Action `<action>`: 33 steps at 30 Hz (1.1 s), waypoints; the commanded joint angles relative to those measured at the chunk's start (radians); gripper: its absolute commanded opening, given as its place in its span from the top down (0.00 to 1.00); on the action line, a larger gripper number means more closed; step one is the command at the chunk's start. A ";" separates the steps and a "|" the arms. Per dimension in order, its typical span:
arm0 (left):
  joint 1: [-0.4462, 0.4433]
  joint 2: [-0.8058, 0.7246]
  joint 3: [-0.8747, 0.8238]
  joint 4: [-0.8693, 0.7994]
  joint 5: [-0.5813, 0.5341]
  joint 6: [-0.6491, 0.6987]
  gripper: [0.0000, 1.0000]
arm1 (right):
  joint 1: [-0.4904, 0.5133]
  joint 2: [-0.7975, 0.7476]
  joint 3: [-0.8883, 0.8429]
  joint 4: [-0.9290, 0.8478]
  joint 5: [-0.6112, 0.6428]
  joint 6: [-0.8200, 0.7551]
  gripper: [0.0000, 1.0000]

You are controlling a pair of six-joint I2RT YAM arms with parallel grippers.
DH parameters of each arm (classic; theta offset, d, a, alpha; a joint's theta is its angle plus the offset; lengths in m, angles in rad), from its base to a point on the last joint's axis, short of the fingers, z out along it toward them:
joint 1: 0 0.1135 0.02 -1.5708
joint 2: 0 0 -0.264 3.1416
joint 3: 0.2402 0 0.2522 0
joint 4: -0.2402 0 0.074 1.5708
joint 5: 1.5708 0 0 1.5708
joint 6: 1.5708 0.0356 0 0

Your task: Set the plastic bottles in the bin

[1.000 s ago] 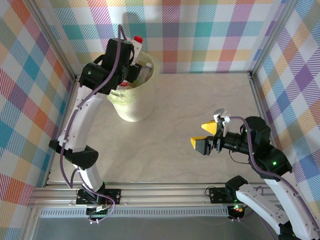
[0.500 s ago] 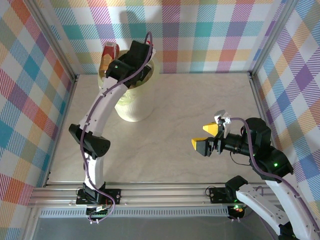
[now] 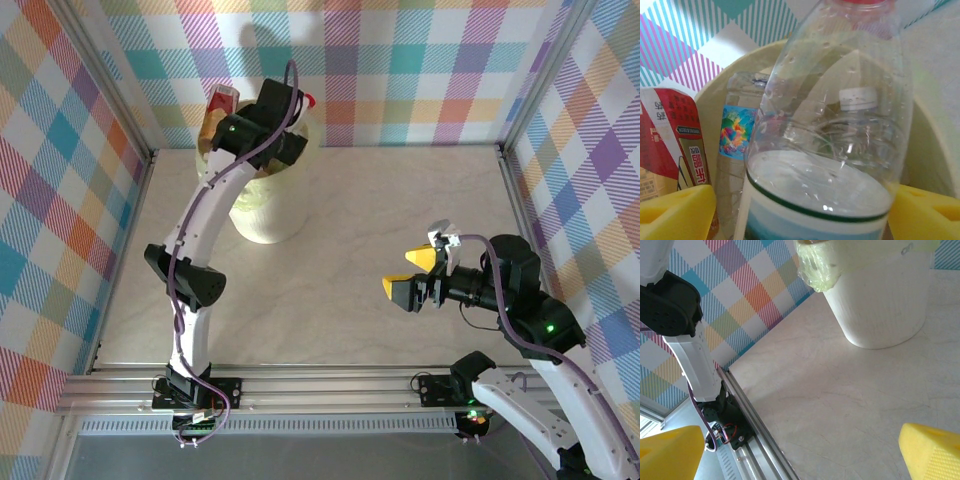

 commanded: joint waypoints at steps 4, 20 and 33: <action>0.019 -0.085 0.035 -0.050 0.108 -0.091 0.00 | 0.005 0.005 -0.003 0.012 -0.005 -0.007 0.00; 0.094 -0.080 0.026 -0.080 0.385 -0.244 0.22 | 0.005 0.006 -0.011 -0.004 0.006 -0.003 0.00; 0.093 -0.095 -0.066 -0.084 0.340 -0.238 0.25 | 0.005 0.011 -0.014 0.005 0.006 0.000 0.00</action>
